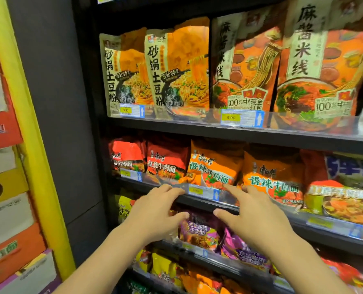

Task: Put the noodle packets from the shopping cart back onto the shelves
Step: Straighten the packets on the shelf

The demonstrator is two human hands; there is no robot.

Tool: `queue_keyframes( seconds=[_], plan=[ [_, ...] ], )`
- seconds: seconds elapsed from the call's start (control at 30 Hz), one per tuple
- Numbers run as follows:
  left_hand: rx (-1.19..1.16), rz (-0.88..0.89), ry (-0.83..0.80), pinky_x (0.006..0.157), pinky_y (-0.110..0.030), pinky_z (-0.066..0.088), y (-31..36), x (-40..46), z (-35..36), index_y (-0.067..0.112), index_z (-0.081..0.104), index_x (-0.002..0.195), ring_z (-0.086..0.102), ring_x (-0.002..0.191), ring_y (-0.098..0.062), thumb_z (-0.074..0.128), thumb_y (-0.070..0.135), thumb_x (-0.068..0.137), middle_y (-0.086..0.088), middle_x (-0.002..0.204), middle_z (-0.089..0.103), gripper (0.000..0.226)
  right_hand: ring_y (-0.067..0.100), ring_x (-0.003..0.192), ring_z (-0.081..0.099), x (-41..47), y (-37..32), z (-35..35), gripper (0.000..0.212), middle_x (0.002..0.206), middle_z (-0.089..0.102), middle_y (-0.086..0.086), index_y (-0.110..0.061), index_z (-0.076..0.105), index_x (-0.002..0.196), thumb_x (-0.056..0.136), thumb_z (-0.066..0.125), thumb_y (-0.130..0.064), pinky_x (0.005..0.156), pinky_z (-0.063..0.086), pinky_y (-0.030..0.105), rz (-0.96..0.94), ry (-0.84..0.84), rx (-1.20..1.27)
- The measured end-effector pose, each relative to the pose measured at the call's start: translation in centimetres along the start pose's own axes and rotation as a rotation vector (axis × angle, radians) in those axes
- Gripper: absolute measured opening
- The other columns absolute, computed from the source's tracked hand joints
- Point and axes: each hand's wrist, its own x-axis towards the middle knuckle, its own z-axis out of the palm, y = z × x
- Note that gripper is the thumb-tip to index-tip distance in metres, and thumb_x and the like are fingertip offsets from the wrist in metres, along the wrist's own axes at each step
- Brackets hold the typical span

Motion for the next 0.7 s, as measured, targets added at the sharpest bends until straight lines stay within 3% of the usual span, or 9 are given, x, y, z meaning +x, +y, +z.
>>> queue_keyframes(
  seconds=[0.17, 0.27, 0.37, 0.47, 0.57, 0.7],
  plan=[
    [0.004, 0.163, 0.128, 0.093, -0.036, 0.054, -1.8, 4.9, 0.6, 0.041, 0.048, 0.144, 0.047, 0.129, -0.010, 0.059, 0.038, 0.098, 0.018, 0.139, 0.046, 0.047, 0.024, 0.146, 0.033, 3.8, -0.8, 1.5, 0.074, 0.161, 0.031, -0.003, -0.046, 0.020, 0.158, 0.094, 0.048, -0.070, 0.110, 0.043, 0.043, -0.019, 0.015, 0.003],
    [0.029, 0.334, 0.162, 0.090, -0.043, 0.057, -1.8, 7.7, 1.5, 0.037, 0.051, 0.142, 0.047, 0.133, -0.019, 0.065, 0.010, 0.094, 0.009, 0.148, 0.043, 0.057, 0.025, 0.142, 0.037, 5.1, -1.0, 1.8, 0.069, 0.153, 0.035, -0.001, -0.047, 0.019, 0.158, 0.098, 0.049, -0.060, 0.106, 0.045, 0.041, -0.010, 0.026, 0.001],
    [0.084, 0.484, 0.212, 0.075, -0.046, 0.060, -1.0, 10.6, 2.0, 0.028, 0.053, 0.136, 0.047, 0.131, -0.029, 0.073, -0.005, 0.079, -0.004, 0.149, 0.042, 0.069, 0.029, 0.136, 0.042, 6.2, -1.5, 2.1, 0.065, 0.149, 0.032, 0.001, -0.045, 0.018, 0.158, 0.102, 0.050, -0.048, 0.103, 0.047, 0.043, -0.006, 0.049, 0.001],
    [0.099, 0.502, 0.214, 0.061, -0.044, 0.060, -1.1, 12.9, 2.5, 0.023, 0.052, 0.136, 0.049, 0.119, -0.034, 0.081, -0.004, 0.068, -0.011, 0.139, 0.046, 0.079, 0.034, 0.124, 0.052, 7.7, -2.2, 2.5, 0.068, 0.147, 0.026, 0.005, -0.044, 0.016, 0.158, 0.103, 0.055, -0.034, 0.097, 0.052, 0.045, 0.044, 0.073, -0.011],
    [0.101, 0.458, 0.193, 0.052, -0.039, 0.057, -1.8, 14.1, 3.1, 0.025, 0.052, 0.137, 0.048, 0.110, -0.031, 0.086, 0.004, 0.068, -0.007, 0.129, 0.050, 0.080, 0.034, 0.115, 0.057, 9.1, -3.1, 2.8, 0.077, 0.146, 0.017, 0.009, -0.038, 0.021, 0.158, 0.097, 0.063, -0.017, 0.091, 0.052, 0.041, 0.086, 0.031, -0.083],
    [0.144, 0.338, 0.105, 0.064, -0.038, 0.055, -2.1, 15.5, 3.4, 0.031, 0.036, 0.141, 0.042, 0.116, -0.030, 0.073, 0.009, 0.084, -0.004, 0.127, 0.041, 0.071, 0.034, 0.109, 0.059, 10.8, -4.1, 3.0, 0.080, 0.136, 0.020, 0.009, -0.035, 0.030, 0.153, 0.089, 0.067, -0.004, 0.090, 0.052, 0.040, 0.105, 0.022, -0.165]
  ],
)
